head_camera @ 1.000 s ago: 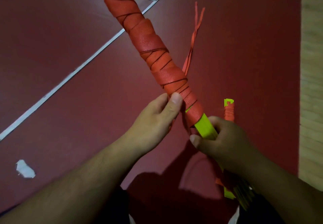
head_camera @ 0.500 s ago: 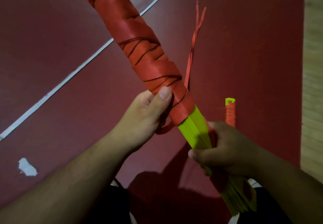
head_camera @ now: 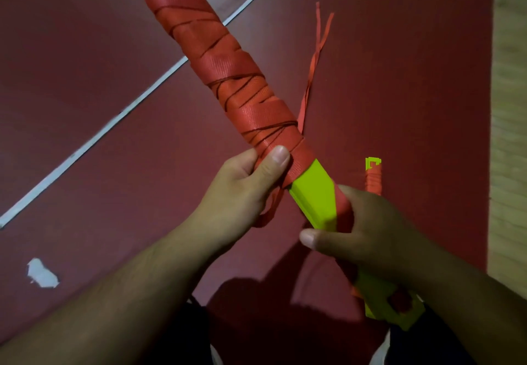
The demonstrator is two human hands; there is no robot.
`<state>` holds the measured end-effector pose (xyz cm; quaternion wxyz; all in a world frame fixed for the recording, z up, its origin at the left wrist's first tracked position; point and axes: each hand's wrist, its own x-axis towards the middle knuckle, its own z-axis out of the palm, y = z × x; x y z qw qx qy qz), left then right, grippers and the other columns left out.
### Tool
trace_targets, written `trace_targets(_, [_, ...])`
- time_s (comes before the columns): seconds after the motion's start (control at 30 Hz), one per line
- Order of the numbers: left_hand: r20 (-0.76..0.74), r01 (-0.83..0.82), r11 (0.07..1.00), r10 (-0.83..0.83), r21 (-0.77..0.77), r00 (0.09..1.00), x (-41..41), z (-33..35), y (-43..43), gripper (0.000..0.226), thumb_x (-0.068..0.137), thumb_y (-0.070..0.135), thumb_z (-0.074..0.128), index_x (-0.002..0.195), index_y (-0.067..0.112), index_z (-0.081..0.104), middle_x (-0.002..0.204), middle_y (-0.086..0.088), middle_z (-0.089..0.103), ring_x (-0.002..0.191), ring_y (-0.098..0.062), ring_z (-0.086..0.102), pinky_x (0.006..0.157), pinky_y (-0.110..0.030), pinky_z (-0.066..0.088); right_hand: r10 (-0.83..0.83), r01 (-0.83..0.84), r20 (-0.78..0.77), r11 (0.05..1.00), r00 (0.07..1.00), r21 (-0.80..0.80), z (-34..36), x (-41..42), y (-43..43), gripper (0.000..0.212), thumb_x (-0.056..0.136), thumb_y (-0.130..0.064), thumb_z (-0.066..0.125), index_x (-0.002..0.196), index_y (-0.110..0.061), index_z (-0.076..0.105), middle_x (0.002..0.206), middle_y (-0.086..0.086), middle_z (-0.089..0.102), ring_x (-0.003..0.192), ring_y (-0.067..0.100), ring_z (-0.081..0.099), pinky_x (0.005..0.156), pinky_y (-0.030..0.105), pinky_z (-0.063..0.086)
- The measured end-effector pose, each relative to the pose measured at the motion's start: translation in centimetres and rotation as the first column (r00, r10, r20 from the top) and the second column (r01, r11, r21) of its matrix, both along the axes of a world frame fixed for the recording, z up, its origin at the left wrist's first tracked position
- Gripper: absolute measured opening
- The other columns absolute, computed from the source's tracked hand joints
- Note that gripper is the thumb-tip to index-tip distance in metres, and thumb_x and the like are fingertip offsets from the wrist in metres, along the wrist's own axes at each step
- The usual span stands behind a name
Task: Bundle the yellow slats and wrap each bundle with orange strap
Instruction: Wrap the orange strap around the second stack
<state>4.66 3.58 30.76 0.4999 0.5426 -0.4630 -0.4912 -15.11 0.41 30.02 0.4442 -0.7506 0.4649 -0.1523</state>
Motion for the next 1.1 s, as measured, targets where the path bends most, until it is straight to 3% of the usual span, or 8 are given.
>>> trace_targets(0.13, [-0.141,0.046,0.995,-0.058,-0.086,0.988,0.5,0.1,0.1,0.029,0.087,0.051,0.054,0.071,0.027,0.055,0.060,0.005,0.038,0.049,-0.012,0.031,0.049,-0.027,0.026,0.102,-0.282,0.317,0.750,0.943,0.598,1.6,-0.7,-0.5,0.046,0.075,-0.021,0.077,0.116,-0.011,0.058,0.094,0.018,0.074,0.085,0.036,0.072,0.083,0.054,0.054])
trace_targets(0.2, [-0.159,0.080,0.992,-0.095,-0.097,0.983,0.6,0.2,0.1,0.031,0.088,0.049,0.053,0.078,0.020,0.054,0.063,0.001,0.034,0.051,-0.014,0.029,0.049,-0.028,0.024,0.105,-0.338,0.368,0.676,0.924,0.655,1.7,-0.6,-0.2,0.038,0.077,-0.012,0.072,0.113,-0.013,0.061,0.082,0.018,0.072,0.073,0.034,0.069,0.070,0.044,0.055])
trace_targets(0.3, [-0.138,0.082,0.995,-0.090,-0.065,0.986,0.7,0.1,-0.1,0.037,0.086,0.055,0.058,0.078,0.019,0.053,0.062,0.001,0.033,0.052,-0.015,0.027,0.050,-0.031,0.021,0.047,-0.198,0.291,0.833,0.956,0.517,0.9,-0.2,0.1,0.022,0.071,-0.015,0.074,0.092,-0.020,0.068,0.060,0.005,0.066,0.054,0.020,0.064,0.053,0.029,0.051])
trace_targets(0.47, [-0.052,0.111,0.993,-0.108,0.050,0.993,0.7,-0.3,-0.1,0.048,0.087,0.063,0.056,0.068,0.020,0.048,0.056,-0.001,0.032,0.045,-0.012,0.024,0.045,-0.028,0.016,0.017,-0.030,0.083,0.987,0.996,0.155,-0.6,-0.4,0.0,0.025,0.076,-0.015,0.080,0.090,-0.007,0.061,0.062,0.007,0.061,0.052,0.021,0.061,0.057,0.042,0.053])
trace_targets(0.63, [0.004,0.145,0.981,-0.147,0.132,0.989,0.4,-0.2,-0.4,0.042,0.096,0.054,0.045,0.078,0.016,0.046,0.061,0.004,0.030,0.047,-0.010,0.020,0.047,-0.024,0.019,-0.039,0.032,-0.064,0.994,0.997,-0.107,-1.7,-0.1,0.2,0.030,0.077,-0.032,0.078,0.073,-0.027,0.049,0.064,-0.012,0.055,0.061,0.006,0.052,0.059,0.027,0.042])
trace_targets(0.83, [-0.005,0.024,0.994,-0.024,0.109,1.000,-0.9,-0.1,0.1,0.041,0.087,0.062,0.060,0.065,0.028,0.056,0.053,0.010,0.034,0.042,-0.008,0.027,0.042,-0.020,0.025,0.002,-0.032,-0.133,0.974,0.991,-0.223,-2.1,0.1,0.5,0.034,0.073,-0.052,0.065,0.091,-0.027,0.050,0.078,-0.007,0.062,0.075,0.017,0.060,0.070,0.040,0.050])
trace_targets(0.97, [-0.003,-0.037,0.999,0.036,-0.014,0.999,-0.4,0.2,0.2,0.038,0.085,0.058,0.059,0.065,0.026,0.052,0.057,-0.003,0.032,0.048,-0.015,0.027,0.046,-0.025,0.022,0.115,-0.117,0.045,0.992,0.992,0.042,-0.1,0.0,-0.5,0.032,0.067,-0.045,0.075,0.087,-0.027,0.058,0.070,-0.015,0.061,0.064,0.001,0.056,0.062,0.023,0.046])
trace_targets(1.1, [-0.055,0.081,0.989,-0.089,-0.123,0.995,-0.1,0.4,0.4,0.064,0.086,0.053,0.054,0.093,-0.011,0.049,0.060,-0.008,0.031,0.049,-0.018,0.025,0.046,-0.030,0.019,0.178,-0.272,0.224,0.815,0.958,0.512,0.5,-0.6,-0.9,0.051,0.069,-0.022,0.082,0.114,-0.018,0.060,0.092,0.007,0.075,0.082,0.019,0.072,0.072,0.030,0.056])
